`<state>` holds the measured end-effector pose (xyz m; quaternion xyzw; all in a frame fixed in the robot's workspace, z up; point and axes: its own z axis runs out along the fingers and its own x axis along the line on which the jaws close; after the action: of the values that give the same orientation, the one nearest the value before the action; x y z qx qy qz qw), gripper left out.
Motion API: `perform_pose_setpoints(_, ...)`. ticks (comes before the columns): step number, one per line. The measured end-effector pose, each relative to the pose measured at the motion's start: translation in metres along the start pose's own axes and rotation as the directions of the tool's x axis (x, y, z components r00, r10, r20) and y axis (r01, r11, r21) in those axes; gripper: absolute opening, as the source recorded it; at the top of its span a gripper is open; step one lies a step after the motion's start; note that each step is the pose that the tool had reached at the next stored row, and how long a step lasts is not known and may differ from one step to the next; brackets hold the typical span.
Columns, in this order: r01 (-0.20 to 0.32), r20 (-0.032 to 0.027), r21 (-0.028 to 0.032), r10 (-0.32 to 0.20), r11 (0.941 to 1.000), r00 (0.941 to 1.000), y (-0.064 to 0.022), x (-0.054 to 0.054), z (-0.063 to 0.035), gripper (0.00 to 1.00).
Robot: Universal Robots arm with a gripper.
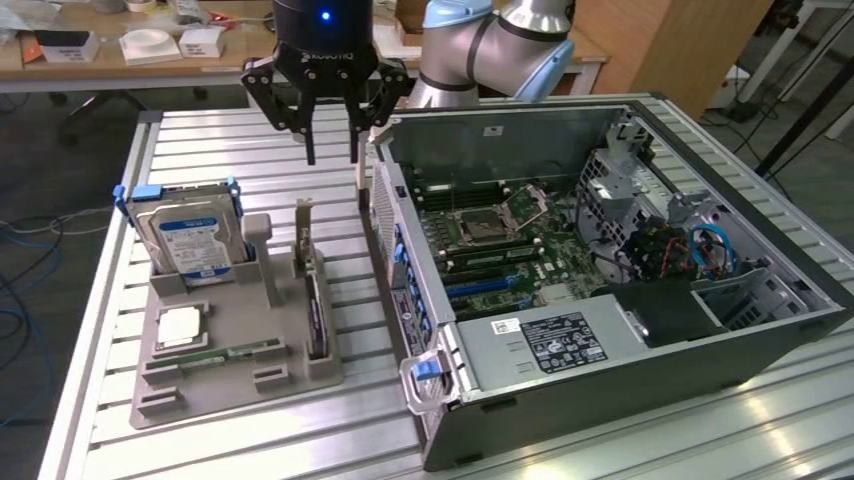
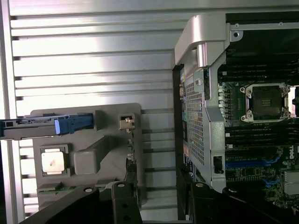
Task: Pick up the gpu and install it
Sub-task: 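Pick up the gpu and move the gpu toward the slot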
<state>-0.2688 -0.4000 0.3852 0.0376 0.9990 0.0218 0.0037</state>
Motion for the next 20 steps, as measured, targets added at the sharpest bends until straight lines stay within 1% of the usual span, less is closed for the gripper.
perform_pose_setpoints(6,0.000,0.0000,-0.0001,0.000,1.0000,1.0000,-0.0001,0.000,0.0011,0.47)
perform_pose_setpoints(17,0.000,0.0000,0.0000,0.000,1.0000,1.0000,-0.0006,0.000,0.0140,0.47)
perform_pose_setpoints(20,0.000,-0.0002,0.0002,0.000,1.0000,1.0000,-0.0007,0.000,0.0153,0.47)
